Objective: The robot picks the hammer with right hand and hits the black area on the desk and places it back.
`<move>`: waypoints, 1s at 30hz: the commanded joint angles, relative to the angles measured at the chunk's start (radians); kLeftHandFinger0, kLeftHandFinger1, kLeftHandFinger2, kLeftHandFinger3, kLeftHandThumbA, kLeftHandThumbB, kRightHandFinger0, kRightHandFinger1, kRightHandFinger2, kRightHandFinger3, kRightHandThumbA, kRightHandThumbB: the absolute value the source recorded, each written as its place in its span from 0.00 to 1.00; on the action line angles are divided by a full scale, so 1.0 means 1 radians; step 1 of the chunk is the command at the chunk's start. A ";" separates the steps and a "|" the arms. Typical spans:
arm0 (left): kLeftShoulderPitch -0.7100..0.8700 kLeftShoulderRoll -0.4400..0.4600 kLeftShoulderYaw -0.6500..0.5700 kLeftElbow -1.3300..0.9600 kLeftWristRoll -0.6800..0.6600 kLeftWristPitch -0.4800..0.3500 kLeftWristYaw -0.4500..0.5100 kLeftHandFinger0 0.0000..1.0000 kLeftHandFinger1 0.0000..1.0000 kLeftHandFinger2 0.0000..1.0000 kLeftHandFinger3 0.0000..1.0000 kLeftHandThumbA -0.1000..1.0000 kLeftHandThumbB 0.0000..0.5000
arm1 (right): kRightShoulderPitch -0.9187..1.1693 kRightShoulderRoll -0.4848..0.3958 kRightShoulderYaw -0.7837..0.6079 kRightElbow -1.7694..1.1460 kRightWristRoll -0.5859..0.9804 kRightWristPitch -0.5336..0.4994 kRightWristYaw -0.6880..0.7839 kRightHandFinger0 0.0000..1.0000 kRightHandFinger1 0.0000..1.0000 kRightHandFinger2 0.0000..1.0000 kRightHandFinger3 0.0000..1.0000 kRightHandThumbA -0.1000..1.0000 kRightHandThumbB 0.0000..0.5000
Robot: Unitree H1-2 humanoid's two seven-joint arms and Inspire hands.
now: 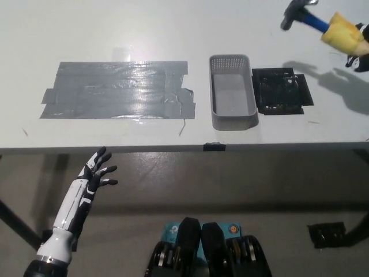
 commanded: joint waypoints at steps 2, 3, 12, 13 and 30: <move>-0.026 0.015 -0.004 -0.023 -0.004 -0.022 -0.016 0.73 0.84 0.98 1.00 1.00 0.02 | -0.064 -0.057 0.024 -0.029 -0.020 -0.051 0.044 0.11 0.62 0.96 1.00 0.00 0.21; -0.025 0.014 -0.003 -0.028 -0.005 -0.019 -0.015 0.72 0.83 0.98 1.00 1.00 0.01 | -0.061 -0.057 0.030 -0.032 -0.022 -0.052 0.046 0.14 0.63 0.96 0.97 0.00 0.21; -0.020 0.017 -0.001 -0.019 0.006 -0.030 -0.008 0.71 0.82 0.94 1.00 1.00 0.05 | -0.051 -0.049 0.077 -0.044 -0.052 -0.060 0.058 0.13 0.60 0.82 0.66 0.00 0.25; -0.021 0.018 -0.002 -0.019 0.005 -0.032 -0.010 0.71 0.82 0.93 1.00 1.00 0.05 | -0.052 -0.048 0.077 -0.045 -0.055 -0.044 0.062 0.12 0.60 0.82 0.64 0.00 0.25; -0.028 0.014 0.001 -0.018 0.002 -0.035 -0.005 0.68 0.79 0.90 1.00 1.00 0.04 | -0.175 -0.060 -0.108 -0.055 0.055 0.042 0.085 0.05 0.52 0.86 1.00 0.00 0.15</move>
